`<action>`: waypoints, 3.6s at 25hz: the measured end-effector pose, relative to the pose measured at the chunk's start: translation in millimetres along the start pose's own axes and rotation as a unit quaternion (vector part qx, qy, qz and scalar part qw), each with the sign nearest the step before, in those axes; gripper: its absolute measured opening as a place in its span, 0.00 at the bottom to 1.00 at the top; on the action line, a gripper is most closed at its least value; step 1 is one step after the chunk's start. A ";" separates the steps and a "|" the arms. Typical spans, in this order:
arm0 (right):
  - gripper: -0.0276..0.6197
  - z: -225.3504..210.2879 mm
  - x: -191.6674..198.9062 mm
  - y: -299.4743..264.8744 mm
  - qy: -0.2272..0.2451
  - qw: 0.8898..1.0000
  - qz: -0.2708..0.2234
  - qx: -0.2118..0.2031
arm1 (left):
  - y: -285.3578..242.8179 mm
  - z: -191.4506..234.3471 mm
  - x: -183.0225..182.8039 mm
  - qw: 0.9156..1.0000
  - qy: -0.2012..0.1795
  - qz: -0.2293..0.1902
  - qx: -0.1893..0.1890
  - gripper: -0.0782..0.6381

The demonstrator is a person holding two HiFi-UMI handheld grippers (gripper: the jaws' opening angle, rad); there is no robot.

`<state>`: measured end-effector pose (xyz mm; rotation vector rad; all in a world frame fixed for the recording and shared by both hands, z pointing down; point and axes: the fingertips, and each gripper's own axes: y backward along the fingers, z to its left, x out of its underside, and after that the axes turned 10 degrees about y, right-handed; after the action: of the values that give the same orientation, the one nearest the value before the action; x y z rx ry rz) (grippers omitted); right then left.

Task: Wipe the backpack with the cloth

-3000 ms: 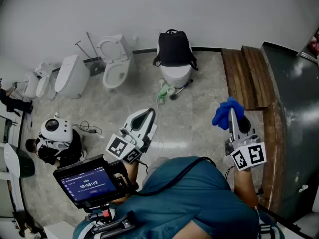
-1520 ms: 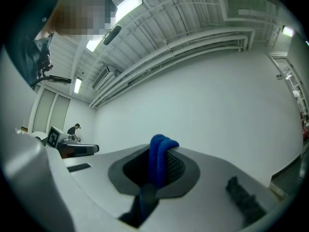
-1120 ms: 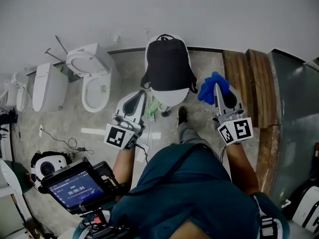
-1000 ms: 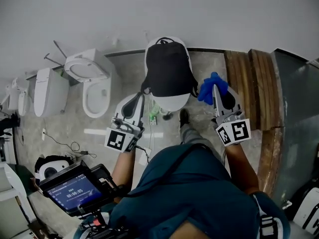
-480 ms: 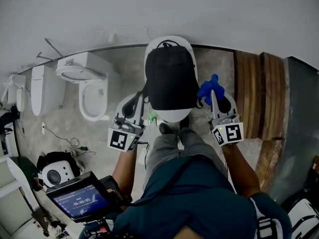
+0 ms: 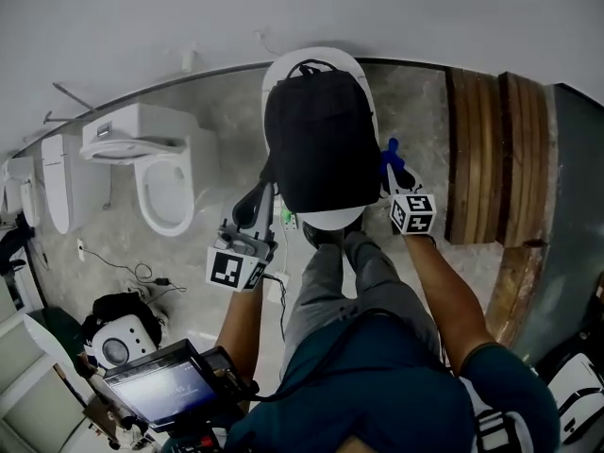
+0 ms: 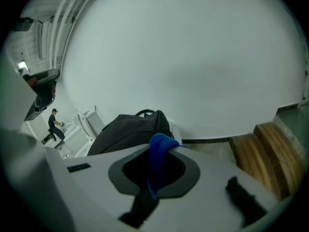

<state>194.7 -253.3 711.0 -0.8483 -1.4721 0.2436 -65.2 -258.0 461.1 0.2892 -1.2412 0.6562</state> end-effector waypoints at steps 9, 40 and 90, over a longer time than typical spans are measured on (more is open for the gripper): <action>0.08 -6.8 39.0 -81.1 -0.273 0.959 -0.014 -0.079 | -18.7 35.0 30.0 1.000 0.020 0.021 0.002 0.11; 0.08 165.3 -147.5 -300.2 0.459 0.830 0.109 -0.299 | 32.9 126.8 65.1 0.993 0.087 -0.009 -0.077 0.11; 0.08 1.8 -76.9 -128.1 0.156 0.982 0.091 0.053 | 19.0 134.0 72.8 0.995 0.075 -0.014 -0.070 0.11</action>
<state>138.5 -390.1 732.2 -0.8915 -1.0828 0.3072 -168.4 -293.8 569.2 0.1375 -1.1315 0.5543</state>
